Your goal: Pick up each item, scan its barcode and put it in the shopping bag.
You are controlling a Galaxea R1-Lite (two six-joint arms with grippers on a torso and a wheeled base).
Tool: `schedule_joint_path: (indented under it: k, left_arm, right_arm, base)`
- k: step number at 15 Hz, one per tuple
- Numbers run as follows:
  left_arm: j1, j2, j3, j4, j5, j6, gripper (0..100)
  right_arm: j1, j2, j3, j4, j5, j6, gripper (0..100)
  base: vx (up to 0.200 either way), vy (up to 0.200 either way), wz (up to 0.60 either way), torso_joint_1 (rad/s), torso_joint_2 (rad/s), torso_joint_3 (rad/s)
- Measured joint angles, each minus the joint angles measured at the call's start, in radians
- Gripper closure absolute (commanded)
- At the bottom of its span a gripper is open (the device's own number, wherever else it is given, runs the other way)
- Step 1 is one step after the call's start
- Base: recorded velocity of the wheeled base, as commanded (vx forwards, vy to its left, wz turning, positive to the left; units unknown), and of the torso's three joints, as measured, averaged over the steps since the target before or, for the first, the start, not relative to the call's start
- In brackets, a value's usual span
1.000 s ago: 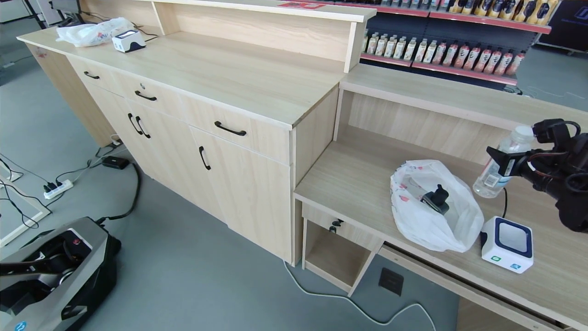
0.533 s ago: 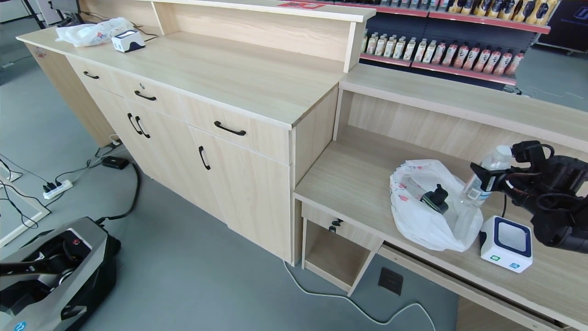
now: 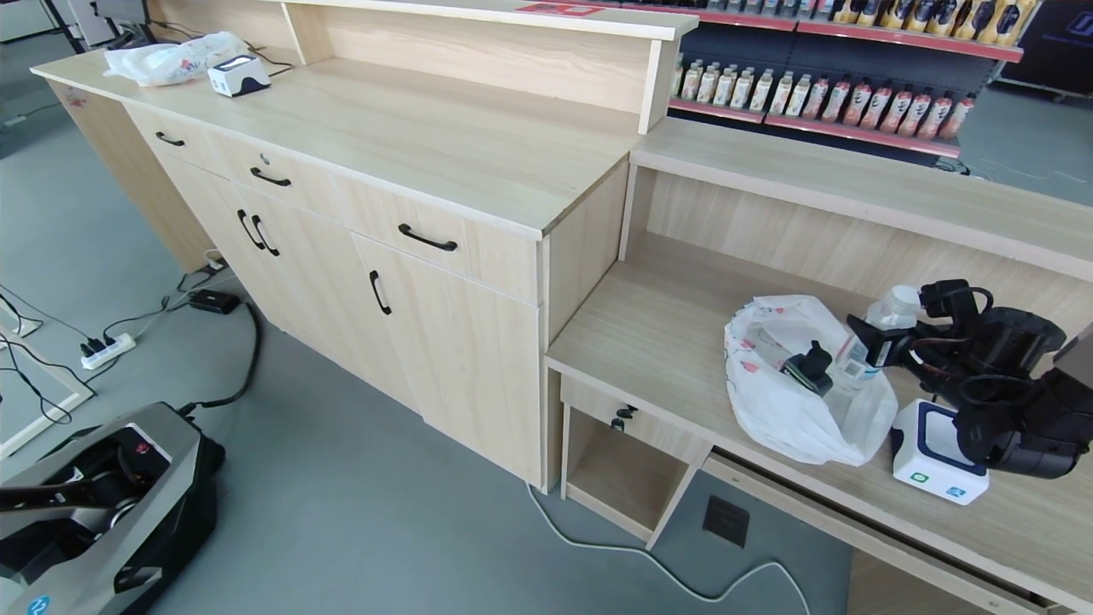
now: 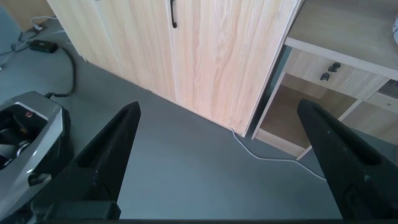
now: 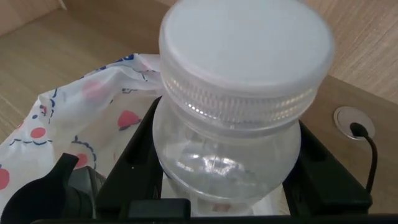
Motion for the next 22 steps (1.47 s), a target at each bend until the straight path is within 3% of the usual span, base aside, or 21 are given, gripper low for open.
schedule_joint_path:
  k: [18,19,22]
  left_arm:
    - [0.0,0.0,0.0,0.0,0.0,0.0,0]
    - [0.0,0.0,0.0,0.0,0.0,0.0,0]
    - [0.0,0.0,0.0,0.0,0.0,0.0,0]
  right_arm:
    - [0.008,0.071,-0.039,-0.002,0.033,-0.037,100]
    - [0.008,0.073,-0.039,-0.001,0.033,-0.043,0]
    - [0.009,0.072,-0.036,-0.005,0.033,-0.047,0]
  base:
    - [0.0,0.0,0.0,0.0,0.0,0.0]
    - [0.0,0.0,0.0,0.0,0.0,0.0]
    - [0.0,0.0,0.0,0.0,0.0,0.0]
